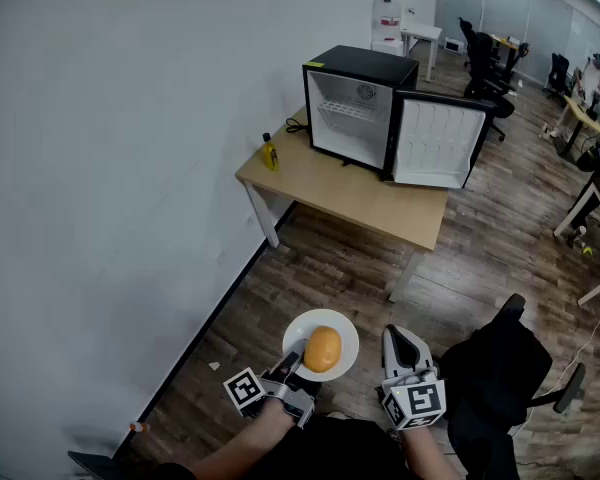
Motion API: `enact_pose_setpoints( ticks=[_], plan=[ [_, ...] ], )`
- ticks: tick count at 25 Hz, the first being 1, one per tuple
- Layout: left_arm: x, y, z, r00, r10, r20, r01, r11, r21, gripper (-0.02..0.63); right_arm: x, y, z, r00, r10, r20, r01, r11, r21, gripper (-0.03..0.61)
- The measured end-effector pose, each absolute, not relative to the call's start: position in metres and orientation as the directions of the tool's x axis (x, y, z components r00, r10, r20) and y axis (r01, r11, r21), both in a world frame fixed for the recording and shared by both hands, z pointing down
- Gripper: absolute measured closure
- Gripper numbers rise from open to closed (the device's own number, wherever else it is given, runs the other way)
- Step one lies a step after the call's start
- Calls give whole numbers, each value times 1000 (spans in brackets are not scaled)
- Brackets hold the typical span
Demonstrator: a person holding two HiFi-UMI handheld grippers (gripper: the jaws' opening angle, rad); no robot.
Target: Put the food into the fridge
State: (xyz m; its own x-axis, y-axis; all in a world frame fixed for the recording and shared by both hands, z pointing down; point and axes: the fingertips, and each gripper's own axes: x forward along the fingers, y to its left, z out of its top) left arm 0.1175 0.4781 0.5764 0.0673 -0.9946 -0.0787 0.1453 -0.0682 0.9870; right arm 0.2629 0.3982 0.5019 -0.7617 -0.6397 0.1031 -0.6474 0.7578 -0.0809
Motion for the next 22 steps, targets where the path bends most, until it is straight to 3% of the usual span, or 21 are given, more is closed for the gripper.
enact_pose_setpoints(
  ticks=[11, 22],
  plan=[
    [102, 449, 586, 57, -998, -22, 126, -15, 992, 592, 252, 387, 509, -776, -622, 103, -626, 779, -15, 518],
    [66, 355, 593, 94, -995, -43, 217, -22, 976, 592, 213, 309, 521, -754, -645, 123, -653, 756, -39, 518]
  ],
)
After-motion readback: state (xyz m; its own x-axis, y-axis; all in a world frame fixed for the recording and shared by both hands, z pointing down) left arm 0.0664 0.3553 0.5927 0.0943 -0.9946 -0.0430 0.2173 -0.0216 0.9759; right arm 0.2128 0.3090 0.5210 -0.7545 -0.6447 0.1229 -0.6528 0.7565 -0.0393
